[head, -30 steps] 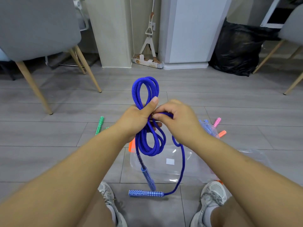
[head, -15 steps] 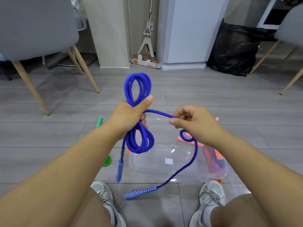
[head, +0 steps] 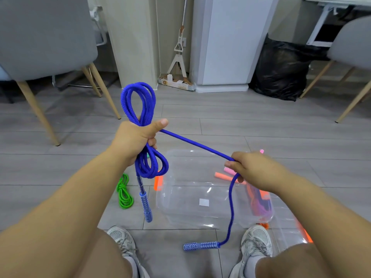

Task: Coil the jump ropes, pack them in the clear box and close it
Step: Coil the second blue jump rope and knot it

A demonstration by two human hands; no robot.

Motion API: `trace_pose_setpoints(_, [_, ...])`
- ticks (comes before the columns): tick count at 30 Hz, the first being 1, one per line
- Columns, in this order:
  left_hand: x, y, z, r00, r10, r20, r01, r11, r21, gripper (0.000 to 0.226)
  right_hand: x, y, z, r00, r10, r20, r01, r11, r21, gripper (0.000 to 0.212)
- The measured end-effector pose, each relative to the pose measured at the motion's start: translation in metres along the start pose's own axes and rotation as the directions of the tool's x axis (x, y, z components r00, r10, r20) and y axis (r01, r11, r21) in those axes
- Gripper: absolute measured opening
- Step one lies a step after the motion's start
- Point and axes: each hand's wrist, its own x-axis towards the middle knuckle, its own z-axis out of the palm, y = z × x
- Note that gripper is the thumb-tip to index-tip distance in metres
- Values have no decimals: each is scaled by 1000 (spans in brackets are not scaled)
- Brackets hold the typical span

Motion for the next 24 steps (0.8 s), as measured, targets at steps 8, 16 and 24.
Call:
trace_pose_setpoints(8, [1,-2,-9,999,-7,-35,7,1000,-7,28,16,13,6,979,120,-163,-112,992,59,11])
trace_pose_setpoints(16, [-3,-2,-14,997,21,-68,-18,999,51,26,11,7,-1,943,266,-198,31,526,850,26])
trace_pose_setpoints(24, [-12,0,-14,998,-1,60,-17,952,304,32,-7,-19,-18,972,173,-158,128,175,976,23])
